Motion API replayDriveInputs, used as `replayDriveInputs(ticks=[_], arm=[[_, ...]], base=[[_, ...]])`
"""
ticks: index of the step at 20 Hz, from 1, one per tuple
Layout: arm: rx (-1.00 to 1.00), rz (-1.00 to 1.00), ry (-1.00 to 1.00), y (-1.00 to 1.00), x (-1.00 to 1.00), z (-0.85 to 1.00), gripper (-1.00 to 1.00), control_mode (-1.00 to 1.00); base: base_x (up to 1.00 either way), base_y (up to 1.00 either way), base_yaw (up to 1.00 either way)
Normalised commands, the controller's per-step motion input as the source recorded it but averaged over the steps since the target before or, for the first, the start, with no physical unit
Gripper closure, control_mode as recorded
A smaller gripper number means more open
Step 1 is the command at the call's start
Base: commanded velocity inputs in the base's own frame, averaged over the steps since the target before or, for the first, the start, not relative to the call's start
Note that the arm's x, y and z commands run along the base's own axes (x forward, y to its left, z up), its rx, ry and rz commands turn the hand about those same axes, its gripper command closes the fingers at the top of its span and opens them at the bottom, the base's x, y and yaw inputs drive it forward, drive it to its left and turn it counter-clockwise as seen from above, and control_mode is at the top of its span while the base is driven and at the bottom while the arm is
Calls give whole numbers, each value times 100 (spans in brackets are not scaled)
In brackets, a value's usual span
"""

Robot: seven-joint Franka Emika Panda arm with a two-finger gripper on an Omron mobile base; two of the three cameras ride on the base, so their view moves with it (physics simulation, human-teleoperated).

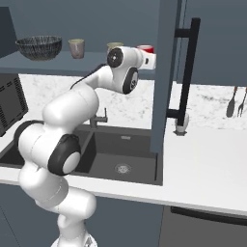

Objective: Gather all objects into one cabinet and sort the glasses and bowls to opposite sides.

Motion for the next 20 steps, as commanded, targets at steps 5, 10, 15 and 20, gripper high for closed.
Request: replayDriveInputs(ticks=[5,10,15,20], arm=[[0,0,0,2,-31,-28,-100,-100],[0,0,-7,5,-60,13,-100,-100],[0,0,-13,30,-65,48,-100,-100],[0,5,-5,58,-72,49,-100,-100]], base=[[0,0,0],[0,0,0],[0,0,0],[0,0,0]])
